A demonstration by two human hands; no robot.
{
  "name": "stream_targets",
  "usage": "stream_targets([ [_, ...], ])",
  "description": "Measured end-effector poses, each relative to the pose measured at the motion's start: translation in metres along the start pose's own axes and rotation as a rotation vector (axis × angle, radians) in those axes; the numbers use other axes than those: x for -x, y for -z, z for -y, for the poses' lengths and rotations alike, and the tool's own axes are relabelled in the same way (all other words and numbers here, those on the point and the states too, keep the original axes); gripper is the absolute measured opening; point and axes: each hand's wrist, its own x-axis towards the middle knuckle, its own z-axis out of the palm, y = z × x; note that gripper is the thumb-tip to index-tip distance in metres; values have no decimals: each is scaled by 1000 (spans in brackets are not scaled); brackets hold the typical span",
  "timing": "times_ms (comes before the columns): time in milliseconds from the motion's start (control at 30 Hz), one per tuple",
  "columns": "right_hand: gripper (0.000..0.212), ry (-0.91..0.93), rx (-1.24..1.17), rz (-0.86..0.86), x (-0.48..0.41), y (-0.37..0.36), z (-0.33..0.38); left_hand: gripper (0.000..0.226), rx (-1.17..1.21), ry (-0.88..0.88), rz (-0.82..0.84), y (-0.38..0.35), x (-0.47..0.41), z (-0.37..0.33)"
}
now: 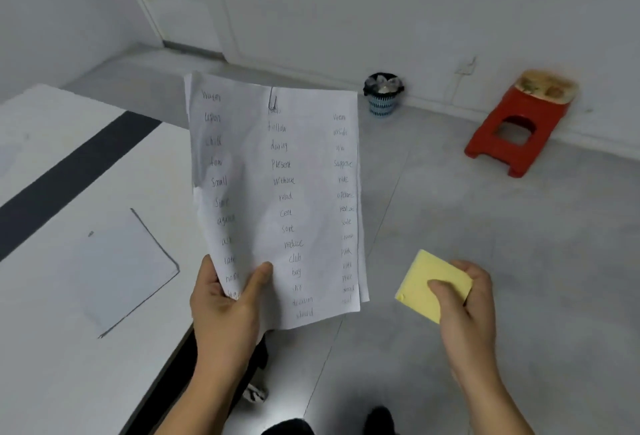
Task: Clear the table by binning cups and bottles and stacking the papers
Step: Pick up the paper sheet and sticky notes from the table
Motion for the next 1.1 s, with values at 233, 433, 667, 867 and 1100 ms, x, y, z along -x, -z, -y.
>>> stream_targets([
  [233, 34, 52, 77, 294, -155, -120, 49, 30, 84, 80, -270, -52, -116, 12],
  [433, 31, 10, 156, 338, -263, -213, 62, 27, 102, 148, -334, -94, -255, 30],
  [667, 30, 86, 163, 319, -396, -299, 112, 26, 95, 105, -349, -138, -418, 5],
  [867, 31, 41, 191, 448, -512, -391, 115, 26, 86, 146, -480, -182, -523, 26],
  [1100, 34, -41, 310, 872, -619, -540, 139, 25, 236, 368, -924, -217, -597, 42],
])
